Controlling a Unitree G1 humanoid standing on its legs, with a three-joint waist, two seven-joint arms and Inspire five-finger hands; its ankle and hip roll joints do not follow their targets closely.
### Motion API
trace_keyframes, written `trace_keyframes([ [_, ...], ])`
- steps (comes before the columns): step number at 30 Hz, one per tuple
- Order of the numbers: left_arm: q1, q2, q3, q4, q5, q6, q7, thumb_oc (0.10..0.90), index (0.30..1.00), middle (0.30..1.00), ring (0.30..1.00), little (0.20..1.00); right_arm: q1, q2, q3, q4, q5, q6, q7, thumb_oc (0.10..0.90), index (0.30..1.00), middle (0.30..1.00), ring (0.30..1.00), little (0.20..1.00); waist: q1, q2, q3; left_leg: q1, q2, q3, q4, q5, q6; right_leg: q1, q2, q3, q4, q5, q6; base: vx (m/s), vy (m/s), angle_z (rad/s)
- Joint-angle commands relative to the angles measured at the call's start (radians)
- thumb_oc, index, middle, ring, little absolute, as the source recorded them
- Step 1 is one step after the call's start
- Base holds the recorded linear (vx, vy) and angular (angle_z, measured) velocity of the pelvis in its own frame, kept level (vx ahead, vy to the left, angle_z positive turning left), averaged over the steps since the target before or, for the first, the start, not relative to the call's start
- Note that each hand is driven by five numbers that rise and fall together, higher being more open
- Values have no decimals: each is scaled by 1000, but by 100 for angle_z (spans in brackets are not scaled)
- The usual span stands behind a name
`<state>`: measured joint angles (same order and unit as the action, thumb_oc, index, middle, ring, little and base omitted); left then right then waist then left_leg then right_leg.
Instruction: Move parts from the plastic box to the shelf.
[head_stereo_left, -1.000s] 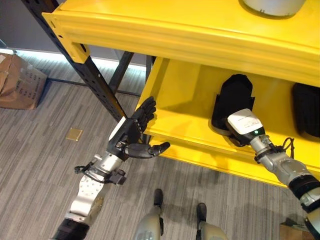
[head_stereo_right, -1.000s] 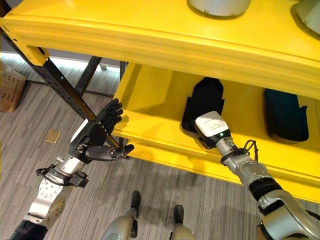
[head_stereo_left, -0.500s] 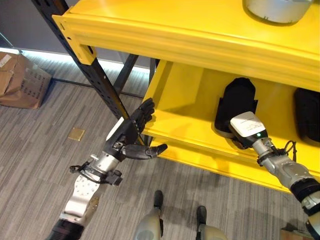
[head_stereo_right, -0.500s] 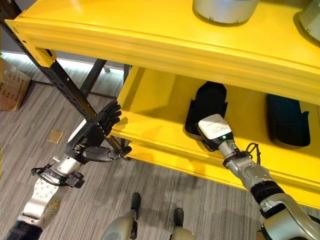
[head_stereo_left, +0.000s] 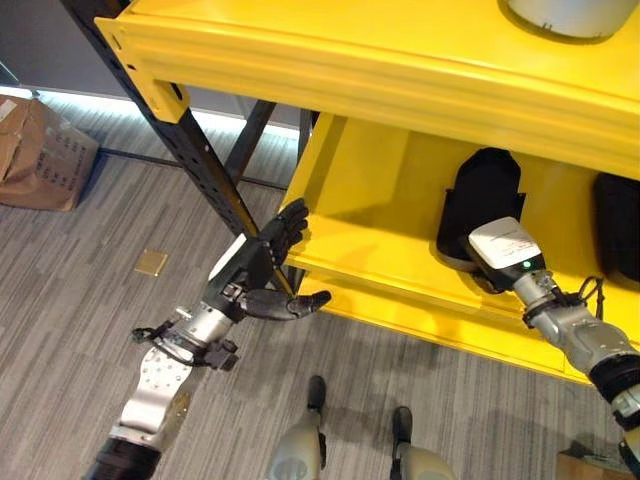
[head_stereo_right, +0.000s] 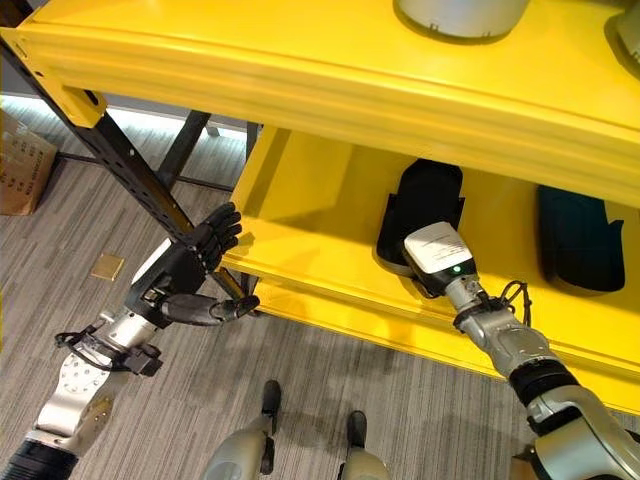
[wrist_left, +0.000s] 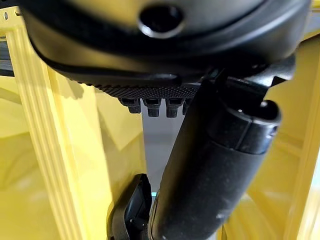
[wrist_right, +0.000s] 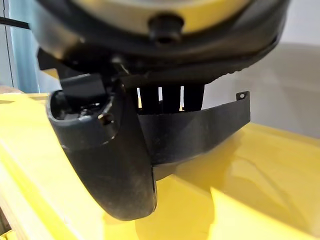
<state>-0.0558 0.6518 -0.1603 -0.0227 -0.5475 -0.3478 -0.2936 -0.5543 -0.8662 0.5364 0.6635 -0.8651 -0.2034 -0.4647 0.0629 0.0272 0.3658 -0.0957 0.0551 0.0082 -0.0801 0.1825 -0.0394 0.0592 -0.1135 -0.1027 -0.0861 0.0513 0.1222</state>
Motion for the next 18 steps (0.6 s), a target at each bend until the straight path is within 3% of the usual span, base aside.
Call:
trace_keyframes([
  [1, -36, 0, 51, -133, -65, -83, -4, 900, 1000, 1000, 1000, 1000, -76, -152, -36, 58, -18, 138, 27, 592, 569, 569, 569, 569, 4, -12, -40, 47, 15, 70, 103, -162, -24, -91, 45, -30, 172, -96, -44, 0, 0, 0],
  [2, -30, 0, 55, -138, -70, -81, -8, 900, 1000, 1000, 1000, 1000, -65, -153, -44, 65, -10, 153, 39, 900, 1000, 1000, 1000, 1000, 3, -11, -40, 49, 16, 69, 103, -161, -24, -91, 45, -31, 174, -96, -44, 0, 0, 0],
  [11, -9, -9, 55, -151, -69, -76, -21, 900, 1000, 1000, 1000, 1000, -21, -125, -69, 98, 21, 222, 74, 900, 1000, 1000, 1000, 1000, -2, -10, -48, 65, 20, 77, 102, -159, -27, -77, 43, -32, 173, -96, -45, 8, 3, 0],
  [18, 8, -15, 63, -163, -75, -59, -33, 900, 1000, 1000, 1000, 1000, 12, -117, -98, 103, 4, 221, 78, 900, 1000, 1000, 1000, 1000, -7, -8, -61, 82, 23, 82, 104, -162, -29, -64, 39, -33, 173, -97, -44, 37, 9, -3],
])
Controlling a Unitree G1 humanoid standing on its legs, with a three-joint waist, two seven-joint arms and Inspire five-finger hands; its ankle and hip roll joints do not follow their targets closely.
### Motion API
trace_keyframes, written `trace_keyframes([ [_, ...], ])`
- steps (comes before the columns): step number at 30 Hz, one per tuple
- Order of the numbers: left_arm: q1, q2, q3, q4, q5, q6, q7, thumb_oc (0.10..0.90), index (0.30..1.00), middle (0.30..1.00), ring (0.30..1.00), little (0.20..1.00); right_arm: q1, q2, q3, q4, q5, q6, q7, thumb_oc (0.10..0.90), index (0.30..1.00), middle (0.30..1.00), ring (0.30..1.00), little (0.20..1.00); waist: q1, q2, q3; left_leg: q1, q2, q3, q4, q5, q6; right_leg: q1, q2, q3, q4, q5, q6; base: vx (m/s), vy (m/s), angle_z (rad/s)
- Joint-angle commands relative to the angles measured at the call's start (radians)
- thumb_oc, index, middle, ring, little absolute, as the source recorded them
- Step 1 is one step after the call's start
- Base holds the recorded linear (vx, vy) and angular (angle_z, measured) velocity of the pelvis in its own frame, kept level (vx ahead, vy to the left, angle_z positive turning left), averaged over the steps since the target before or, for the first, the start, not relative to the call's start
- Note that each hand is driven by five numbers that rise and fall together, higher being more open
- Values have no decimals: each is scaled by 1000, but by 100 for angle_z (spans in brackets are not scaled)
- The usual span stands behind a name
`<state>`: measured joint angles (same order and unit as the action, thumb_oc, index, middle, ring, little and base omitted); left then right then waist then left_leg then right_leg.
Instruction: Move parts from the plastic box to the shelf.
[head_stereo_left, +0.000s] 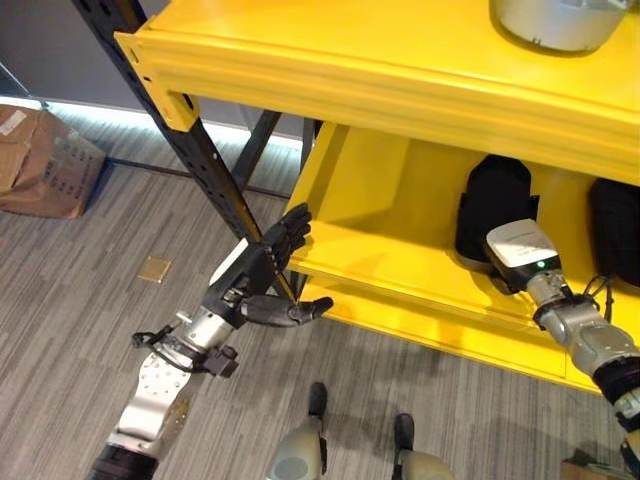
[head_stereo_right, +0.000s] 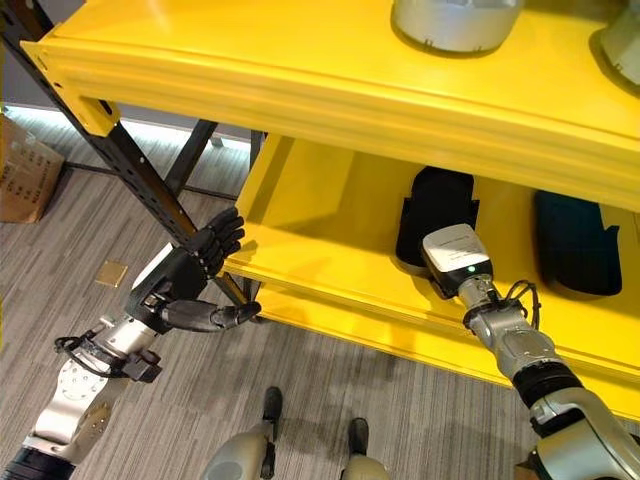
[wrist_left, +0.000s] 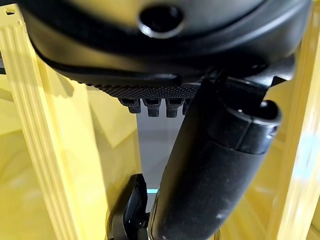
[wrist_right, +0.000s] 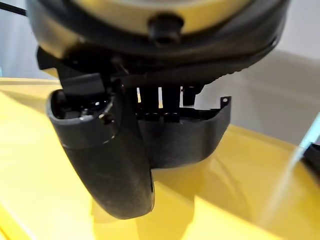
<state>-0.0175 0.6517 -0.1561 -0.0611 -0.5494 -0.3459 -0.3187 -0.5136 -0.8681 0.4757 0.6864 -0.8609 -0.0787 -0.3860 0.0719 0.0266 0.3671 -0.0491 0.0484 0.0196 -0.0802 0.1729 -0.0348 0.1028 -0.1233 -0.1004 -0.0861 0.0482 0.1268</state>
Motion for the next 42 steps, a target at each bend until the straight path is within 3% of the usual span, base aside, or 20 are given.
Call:
trace_keyframes([
  [1, -29, -15, 59, -126, -73, -59, -8, 900, 1000, 1000, 1000, 1000, -27, -116, -37, 79, -4, 94, 1, 900, 1000, 1000, 1000, 1000, -16, -7, -63, 36, 30, 71, 104, -153, -34, -106, 49, -35, 173, -94, -49, 44, 14, -1],
  [22, -18, -20, 48, -128, -84, -53, -14, 900, 1000, 1000, 1000, 1000, -11, -93, -50, 54, 30, 50, 15, 900, 1000, 1000, 1000, 1000, -25, 2, -66, 53, 30, 77, 107, -157, -33, -98, 40, -32, 182, -97, -47, 6, 2, 0],
  [30, -26, -22, 39, -129, -90, -58, -12, 900, 1000, 1000, 1000, 1000, -40, -63, -78, 72, 100, 70, -40, 900, 1000, 1000, 1000, 1000, -26, 17, -62, 52, 25, 75, 108, -159, -33, -101, 36, -29, 186, -98, -48, 0, 0, 0],
  [42, -5, -31, 28, -139, -100, -60, -12, 900, 1000, 1000, 1000, 1000, -21, -33, -117, 59, 101, 64, -91, 900, 1000, 1000, 1000, 1000, -31, 32, -71, 63, 19, 75, 108, -162, -32, -94, 31, -27, 188, -99, -51, 8, 7, 0],
])
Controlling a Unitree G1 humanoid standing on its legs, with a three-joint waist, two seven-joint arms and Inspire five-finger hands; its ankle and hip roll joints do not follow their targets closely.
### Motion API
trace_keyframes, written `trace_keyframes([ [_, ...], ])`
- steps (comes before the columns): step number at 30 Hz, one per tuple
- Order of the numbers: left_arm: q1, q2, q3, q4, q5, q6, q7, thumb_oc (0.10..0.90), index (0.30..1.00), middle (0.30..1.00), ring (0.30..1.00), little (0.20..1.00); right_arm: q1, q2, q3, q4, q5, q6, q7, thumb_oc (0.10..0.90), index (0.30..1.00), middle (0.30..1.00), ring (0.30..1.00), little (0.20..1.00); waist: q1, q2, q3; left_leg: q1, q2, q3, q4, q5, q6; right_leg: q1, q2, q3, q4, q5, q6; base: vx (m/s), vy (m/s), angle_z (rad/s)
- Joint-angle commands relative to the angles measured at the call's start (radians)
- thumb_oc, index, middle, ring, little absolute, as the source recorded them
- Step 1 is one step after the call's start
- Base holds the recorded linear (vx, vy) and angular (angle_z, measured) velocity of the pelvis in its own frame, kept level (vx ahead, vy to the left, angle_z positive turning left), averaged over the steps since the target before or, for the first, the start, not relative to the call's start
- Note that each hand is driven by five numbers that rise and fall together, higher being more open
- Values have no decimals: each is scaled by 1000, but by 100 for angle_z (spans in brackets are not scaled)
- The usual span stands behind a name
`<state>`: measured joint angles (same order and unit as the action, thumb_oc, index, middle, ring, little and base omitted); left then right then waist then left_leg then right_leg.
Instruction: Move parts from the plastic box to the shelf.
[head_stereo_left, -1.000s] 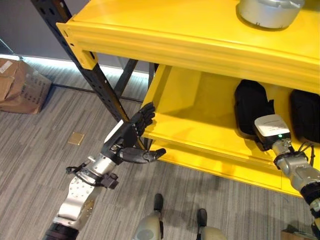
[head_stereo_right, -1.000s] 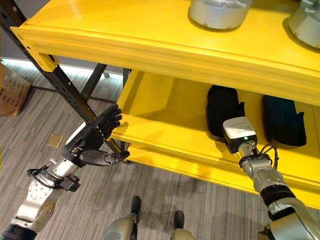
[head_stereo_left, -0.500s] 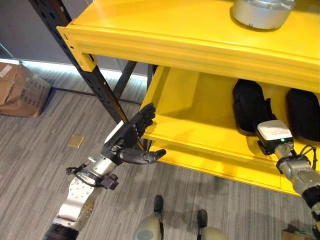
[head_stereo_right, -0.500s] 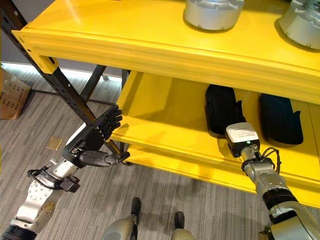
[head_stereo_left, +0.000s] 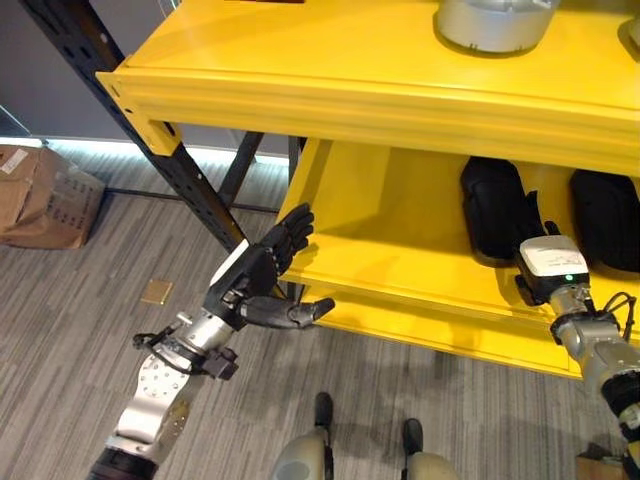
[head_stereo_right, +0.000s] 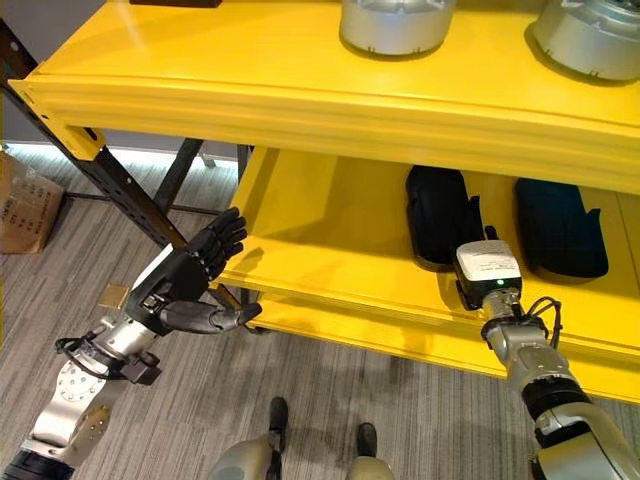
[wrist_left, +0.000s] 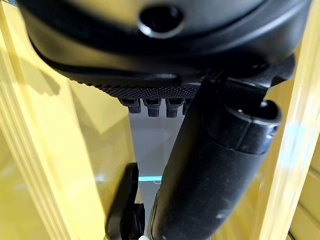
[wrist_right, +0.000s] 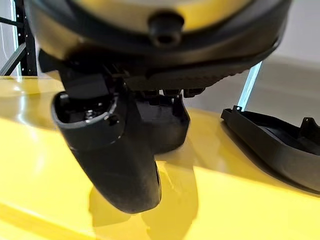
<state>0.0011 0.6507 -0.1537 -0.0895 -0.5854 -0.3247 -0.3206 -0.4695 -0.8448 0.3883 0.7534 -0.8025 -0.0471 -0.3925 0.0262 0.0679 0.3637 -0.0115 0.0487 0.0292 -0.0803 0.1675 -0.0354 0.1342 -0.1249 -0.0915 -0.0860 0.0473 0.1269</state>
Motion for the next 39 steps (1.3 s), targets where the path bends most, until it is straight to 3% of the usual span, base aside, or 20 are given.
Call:
trace_keyframes([
  [1, -26, -32, 21, -109, -62, -82, -7, 900, 1000, 1000, 1000, 1000, -68, -50, -29, -11, 49, 31, -85, 900, 1000, 1000, 1000, 1000, 15, -9, -68, 26, 18, 66, 108, -157, -31, -124, 32, -36, 188, -99, -51, 0, 0, 0],
  [9, -26, -45, 16, -112, -61, -76, 3, 900, 1000, 1000, 1000, 1000, -59, -13, -65, -48, 108, -13, -109, 900, 1000, 1000, 1000, 1000, 7, 0, -74, 35, 15, 68, 106, -159, -32, -120, 28, -32, 188, -99, -51, 3, 9, 0],
  [14, -16, -62, 14, -119, -54, -79, 5, 900, 1000, 1000, 1000, 1000, -28, 36, -85, -91, 257, -46, -38, 900, 1000, 1000, 1000, 1000, 4, 5, -81, 44, 14, 66, 103, -159, -31, -115, 25, -31, 188, -99, -53, 4, 6, 0],
  [17, -15, -77, 22, -118, -50, -71, 2, 900, 1000, 1000, 1000, 1000, -17, 68, -104, -129, 285, -51, 21, 900, 1000, 1000, 1000, 1000, 0, 7, -84, 49, 13, 67, 102, -160, -31, -110, 25, -30, 188, -101, -54, 13, 21, 0],
  [22, -28, -100, 11, -108, -33, -66, 6, 900, 1000, 1000, 1000, 1000, -12, 101, -83, -141, 275, -15, 94, 900, 1000, 1000, 1000, 1000, -3, 10, -89, 54, 12, 67, 102, -159, -31, -109, 22, -31, 193, -102, -57, 6, 8, -2],
  [27, -23, -98, 8, -110, -33, -63, -4, 900, 1000, 1000, 1000, 1000, -31, 88, -42, -122, 224, -29, 135, 900, 1000, 1000, 1000, 1000, 4, 7, -88, 55, 13, 64, 101, -156, -31, -107, 22, -36, 192, -99, -58, 0, 0, 0],
  [39, -16, -99, 5, -118, -27, -54, -4, 900, 1000, 1000, 1000, 1000, -34, 100, -42, -145, 255, -32, 143, 900, 1000, 1000, 1000, 1000, 9, 0, -92, 57, 13, 58, 104, -157, -29, -102, 24, -38, 192, -98, -59, 0, 0, 0],
])
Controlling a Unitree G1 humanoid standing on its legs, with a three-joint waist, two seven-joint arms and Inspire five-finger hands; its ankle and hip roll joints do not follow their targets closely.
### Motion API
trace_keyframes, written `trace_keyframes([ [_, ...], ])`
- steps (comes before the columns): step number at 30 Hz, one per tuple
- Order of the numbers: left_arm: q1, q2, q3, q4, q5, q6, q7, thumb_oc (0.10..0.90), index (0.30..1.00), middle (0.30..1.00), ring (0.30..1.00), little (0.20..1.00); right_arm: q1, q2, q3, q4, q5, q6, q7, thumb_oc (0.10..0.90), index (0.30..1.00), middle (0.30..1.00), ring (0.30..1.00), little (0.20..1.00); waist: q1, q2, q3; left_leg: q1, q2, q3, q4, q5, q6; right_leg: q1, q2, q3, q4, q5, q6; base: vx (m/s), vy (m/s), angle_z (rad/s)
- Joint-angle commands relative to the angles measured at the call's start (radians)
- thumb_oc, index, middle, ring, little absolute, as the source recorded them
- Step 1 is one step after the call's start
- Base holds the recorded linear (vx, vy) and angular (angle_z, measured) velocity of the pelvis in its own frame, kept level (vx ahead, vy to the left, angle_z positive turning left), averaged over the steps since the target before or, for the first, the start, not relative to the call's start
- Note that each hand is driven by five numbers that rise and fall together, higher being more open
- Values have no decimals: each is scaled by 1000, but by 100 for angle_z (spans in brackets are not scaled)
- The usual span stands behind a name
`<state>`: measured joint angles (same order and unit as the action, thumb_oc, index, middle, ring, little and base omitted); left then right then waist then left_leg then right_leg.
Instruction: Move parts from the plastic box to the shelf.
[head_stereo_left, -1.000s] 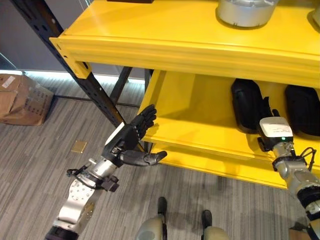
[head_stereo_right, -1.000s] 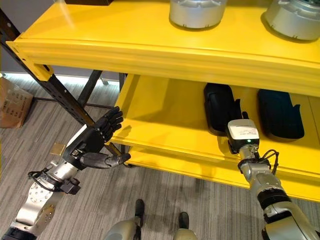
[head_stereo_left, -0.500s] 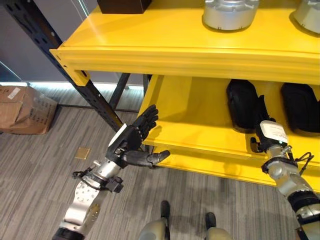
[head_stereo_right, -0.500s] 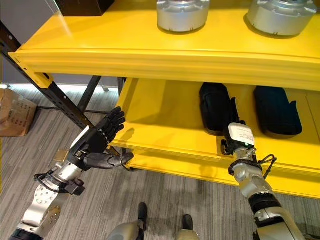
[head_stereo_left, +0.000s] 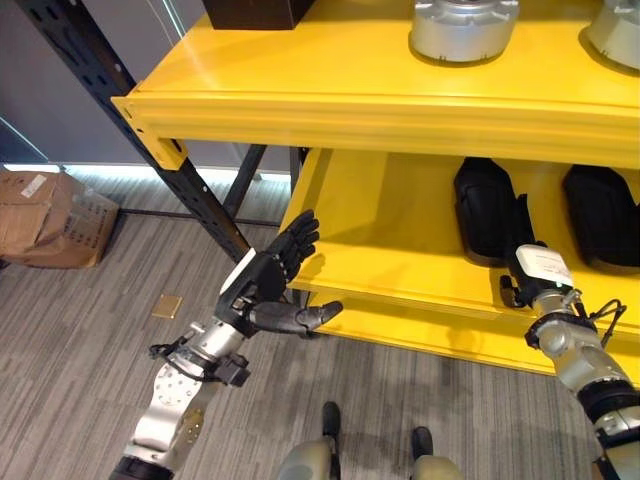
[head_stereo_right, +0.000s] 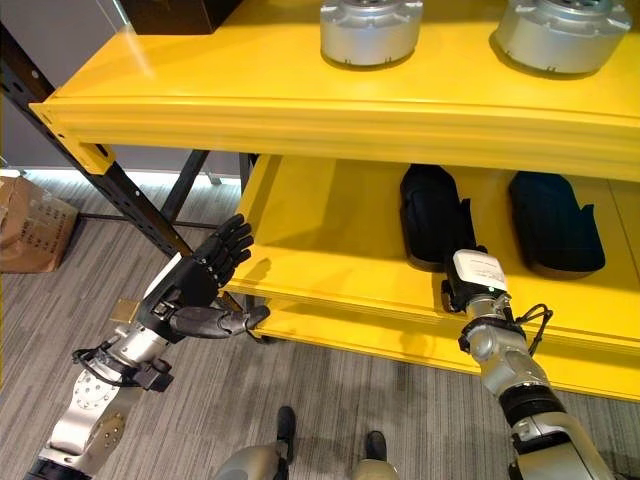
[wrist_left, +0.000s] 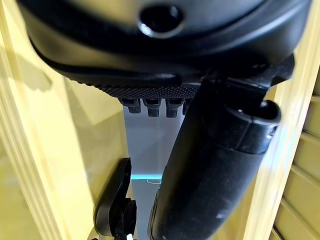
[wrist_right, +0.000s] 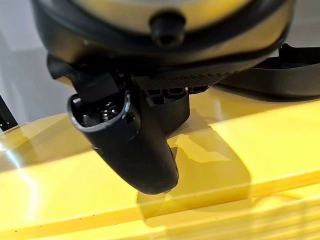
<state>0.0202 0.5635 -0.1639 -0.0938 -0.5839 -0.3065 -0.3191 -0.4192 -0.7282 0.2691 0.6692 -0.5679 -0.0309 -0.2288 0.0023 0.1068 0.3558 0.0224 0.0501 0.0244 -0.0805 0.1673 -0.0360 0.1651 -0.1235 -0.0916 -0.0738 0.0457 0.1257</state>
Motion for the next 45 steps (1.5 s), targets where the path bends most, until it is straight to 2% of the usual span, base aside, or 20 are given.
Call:
trace_keyframes([
  [1, -35, -15, 15, -113, -27, -70, -7, 900, 1000, 1000, 1000, 1000, -85, -13, 76, -59, 16, -49, -26, 900, 1000, 1000, 1000, 1000, 34, -38, -85, 23, 12, 62, 104, -156, -29, -133, 23, -38, 180, -96, -58, 0, 0, 0],
  [10, -40, -18, 3, -113, -33, -73, -2, 900, 1000, 1000, 1000, 1000, -102, -11, 76, -63, -21, -22, -76, 900, 1000, 1000, 1000, 1000, 33, -27, -83, 21, 8, 61, 105, -155, -28, -136, 21, -34, 183, -96, -60, 0, 0, 0],
  [24, -20, -13, -4, -121, -43, -83, 3, 900, 1000, 1000, 1000, 1000, -74, -8, 44, -67, -27, -40, -143, 900, 1000, 1000, 1000, 1000, 32, -24, -90, 30, 4, 60, 103, -157, -23, -128, 19, -36, 180, -95, -58, 0, 0, 0],
  [35, -19, -20, -7, -122, -39, -81, 8, 900, 1000, 1000, 1000, 1000, -65, 4, 41, -94, -31, -39, -149, 900, 1000, 1000, 1000, 1000, 29, -24, -97, 35, 4, 61, 103, -158, -22, -124, 18, -34, 178, -95, -58, 0, 0, 0],
  [45, -8, -26, -5, -128, -37, -83, 11, 900, 1000, 1000, 1000, 1000, -37, 29, 21, -149, 44, -37, -116, 900, 1000, 1000, 1000, 1000, 26, -22, -99, 39, 2, 62, 102, -160, -20, -120, 17, -33, 176, -95, -58, 0, 0, 0],
])
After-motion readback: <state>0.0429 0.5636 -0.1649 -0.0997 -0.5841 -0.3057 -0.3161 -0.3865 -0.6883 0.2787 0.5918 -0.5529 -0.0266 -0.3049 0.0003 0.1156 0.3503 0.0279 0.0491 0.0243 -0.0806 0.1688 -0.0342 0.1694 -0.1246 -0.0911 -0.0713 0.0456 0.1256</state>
